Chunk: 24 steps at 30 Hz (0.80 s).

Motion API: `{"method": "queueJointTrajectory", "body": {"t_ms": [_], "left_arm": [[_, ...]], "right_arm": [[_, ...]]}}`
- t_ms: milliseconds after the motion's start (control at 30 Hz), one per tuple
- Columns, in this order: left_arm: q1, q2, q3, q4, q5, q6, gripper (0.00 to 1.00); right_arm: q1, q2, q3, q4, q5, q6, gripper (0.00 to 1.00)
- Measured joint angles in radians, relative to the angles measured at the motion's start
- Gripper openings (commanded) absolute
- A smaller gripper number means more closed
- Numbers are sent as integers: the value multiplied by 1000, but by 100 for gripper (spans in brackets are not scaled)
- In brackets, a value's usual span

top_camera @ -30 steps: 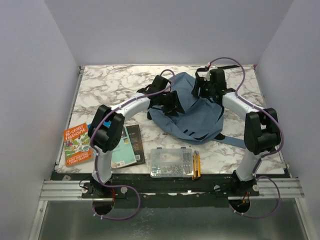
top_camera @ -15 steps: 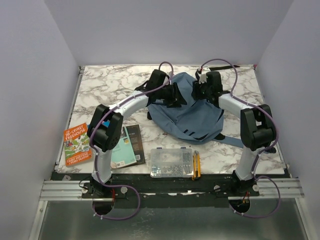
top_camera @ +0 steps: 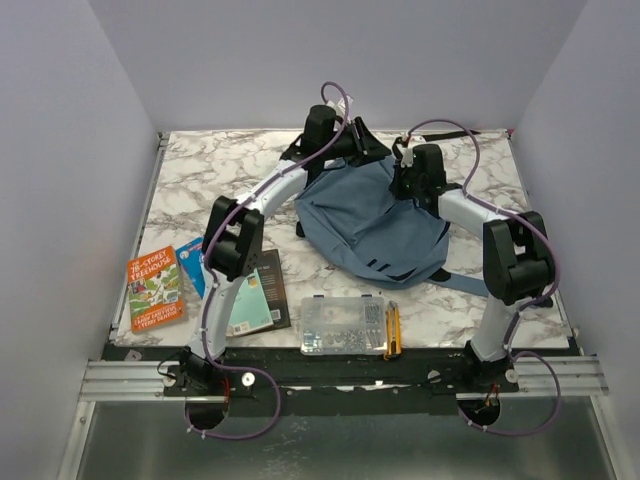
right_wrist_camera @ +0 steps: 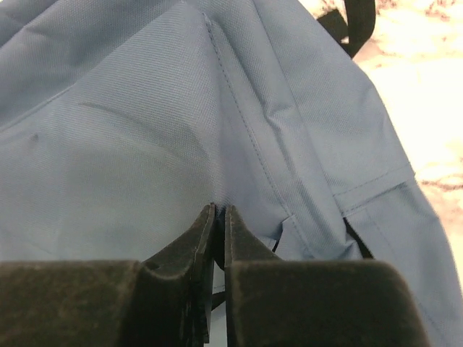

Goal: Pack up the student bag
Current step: Unzip the student bag at the center of the board.

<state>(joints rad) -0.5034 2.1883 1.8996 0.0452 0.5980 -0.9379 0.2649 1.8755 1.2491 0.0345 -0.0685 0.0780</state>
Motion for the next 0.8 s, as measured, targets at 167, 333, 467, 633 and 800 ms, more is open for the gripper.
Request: {"method": "queueJointTrajectory", "body": {"t_ms": [167,333,467,633,800], "left_arm": [[-3,242,217,41,21,-81,31],[-13,341,250,37,24,-129,28],[-34,344,223,56,23,-132,20],[-42,344,151,98,19,-175,12],[-24,346,121,107,19,-248,3]], "right_arm": [[0,-40,-34,-8,19,83,1],[0,-53,-50,-11,29,132,1],[-4,-54,-51,-15,32,169,1],[-16,-80,-55,-39,13,229,1],[-45,-111,-89,-6,-180,247,1]]}}
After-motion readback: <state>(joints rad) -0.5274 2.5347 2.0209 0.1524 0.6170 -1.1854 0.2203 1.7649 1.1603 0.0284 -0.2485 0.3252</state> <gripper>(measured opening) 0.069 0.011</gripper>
